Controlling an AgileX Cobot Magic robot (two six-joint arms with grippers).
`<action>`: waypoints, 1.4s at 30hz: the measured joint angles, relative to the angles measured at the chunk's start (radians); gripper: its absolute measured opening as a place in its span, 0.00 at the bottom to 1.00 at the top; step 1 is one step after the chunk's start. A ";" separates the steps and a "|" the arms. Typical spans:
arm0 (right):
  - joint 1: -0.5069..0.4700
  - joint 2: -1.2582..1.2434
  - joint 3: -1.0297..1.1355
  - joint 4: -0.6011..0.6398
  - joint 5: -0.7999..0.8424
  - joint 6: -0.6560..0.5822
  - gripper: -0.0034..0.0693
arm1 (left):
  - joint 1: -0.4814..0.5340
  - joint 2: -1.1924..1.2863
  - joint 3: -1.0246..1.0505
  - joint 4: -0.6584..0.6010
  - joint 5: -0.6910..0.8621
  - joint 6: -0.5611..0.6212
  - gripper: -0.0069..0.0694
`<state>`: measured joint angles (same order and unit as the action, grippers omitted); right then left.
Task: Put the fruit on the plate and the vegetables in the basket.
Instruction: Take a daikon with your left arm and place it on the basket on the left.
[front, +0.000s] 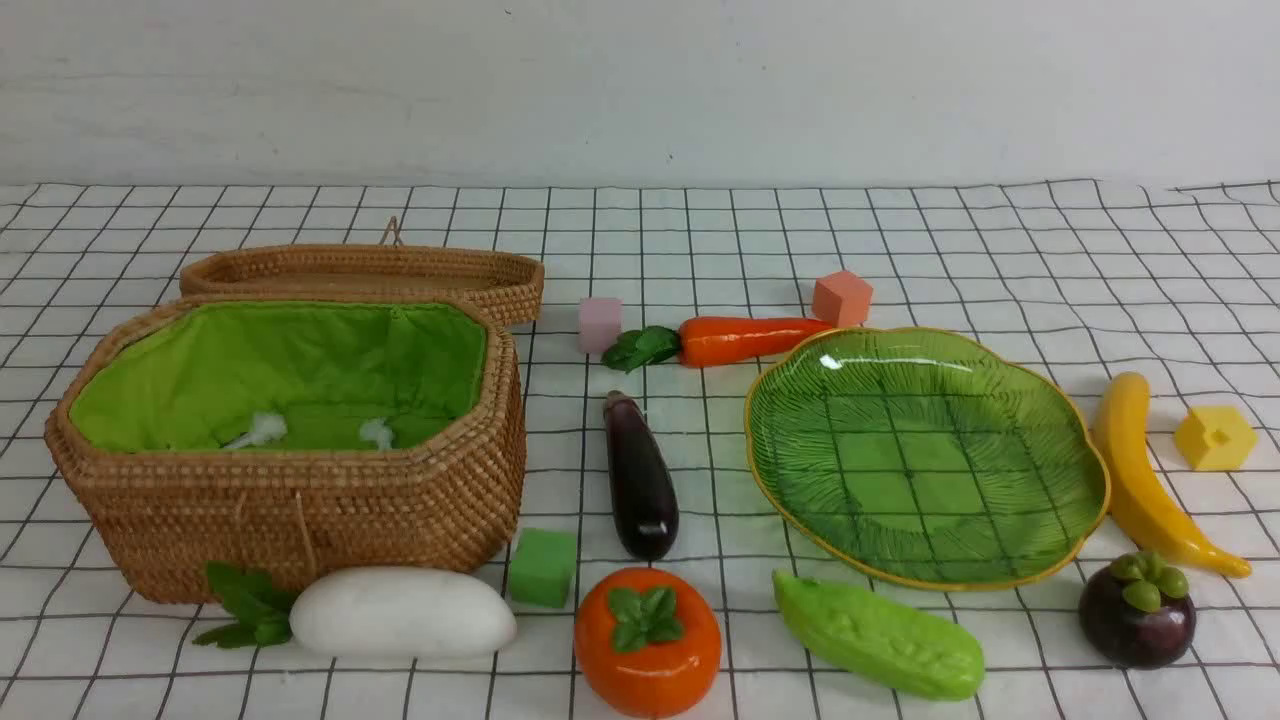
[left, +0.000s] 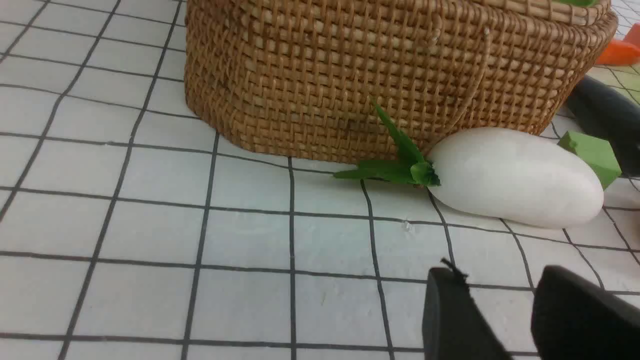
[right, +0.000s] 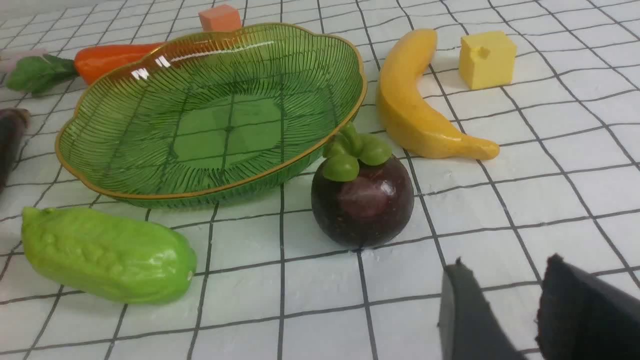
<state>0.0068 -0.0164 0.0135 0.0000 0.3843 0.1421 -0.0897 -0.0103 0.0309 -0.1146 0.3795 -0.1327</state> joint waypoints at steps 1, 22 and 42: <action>0.000 0.000 0.000 0.000 0.000 0.000 0.38 | 0.000 0.000 0.000 0.000 0.000 0.000 0.40; 0.000 0.000 0.000 0.000 0.000 0.000 0.38 | 0.000 0.000 0.000 -0.024 -0.031 -0.006 0.40; 0.000 0.000 0.000 0.000 0.000 0.000 0.38 | 0.000 0.185 -0.346 -0.545 0.138 0.141 0.07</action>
<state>0.0068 -0.0164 0.0135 0.0000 0.3843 0.1421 -0.0897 0.1744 -0.3148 -0.6595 0.5177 0.0087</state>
